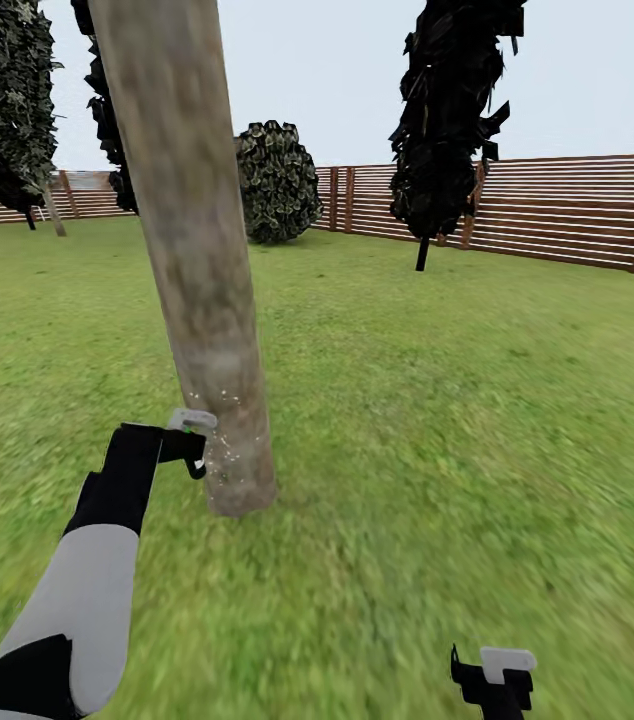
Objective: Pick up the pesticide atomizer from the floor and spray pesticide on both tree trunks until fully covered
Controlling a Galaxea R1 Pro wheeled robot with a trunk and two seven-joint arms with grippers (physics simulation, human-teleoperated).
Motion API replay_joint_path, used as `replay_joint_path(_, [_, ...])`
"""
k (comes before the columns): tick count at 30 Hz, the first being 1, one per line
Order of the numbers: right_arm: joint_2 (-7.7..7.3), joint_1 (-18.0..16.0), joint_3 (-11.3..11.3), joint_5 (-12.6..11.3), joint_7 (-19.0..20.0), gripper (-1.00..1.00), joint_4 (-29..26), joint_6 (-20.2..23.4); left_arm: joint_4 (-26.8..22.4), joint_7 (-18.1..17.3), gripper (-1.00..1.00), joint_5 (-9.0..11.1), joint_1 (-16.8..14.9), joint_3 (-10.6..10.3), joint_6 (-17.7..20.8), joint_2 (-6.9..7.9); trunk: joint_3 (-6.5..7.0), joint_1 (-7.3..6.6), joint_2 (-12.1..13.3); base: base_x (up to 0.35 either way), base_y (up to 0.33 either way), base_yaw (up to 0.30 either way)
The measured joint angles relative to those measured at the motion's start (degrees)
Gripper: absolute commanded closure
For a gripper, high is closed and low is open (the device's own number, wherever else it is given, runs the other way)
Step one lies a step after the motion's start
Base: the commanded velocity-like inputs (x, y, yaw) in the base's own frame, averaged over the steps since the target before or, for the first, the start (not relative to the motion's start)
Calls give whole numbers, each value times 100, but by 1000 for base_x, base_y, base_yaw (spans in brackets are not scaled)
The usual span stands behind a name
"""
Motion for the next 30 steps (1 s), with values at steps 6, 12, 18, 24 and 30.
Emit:
replay_joint_path(6, [12, 0, 0, 0, 0, -100, 0, 0, 0, 17, 100, -17, -5, 11, -6, -8, 0, 0, 0, 0, -271, 199])
replay_joint_path(12, [12, 0, -1, -1, 0, -100, -6, 0, 12, 36, 100, -39, -4, 28, -10, 20, 0, 0, 0, 0, -272, 205])
replay_joint_path(18, [-4, 0, -1, -1, 0, -100, -9, -9, 25, 415, 100, -35, 37, 71, -6, 41, 0, 0, 0, 17, -272, 12])
replay_joint_path(24, [-1, 0, 0, 0, 0, -100, -9, -8, 35, 602, 100, -23, 39, 41, -3, 5, 0, 0, 0, 30, -272, 1])
replay_joint_path(30, [5, 0, -1, -1, 0, -100, -9, -2, 35, 611, 100, -22, 39, 51, 1, -4, 0, 0, 0, 0, -273, 197])
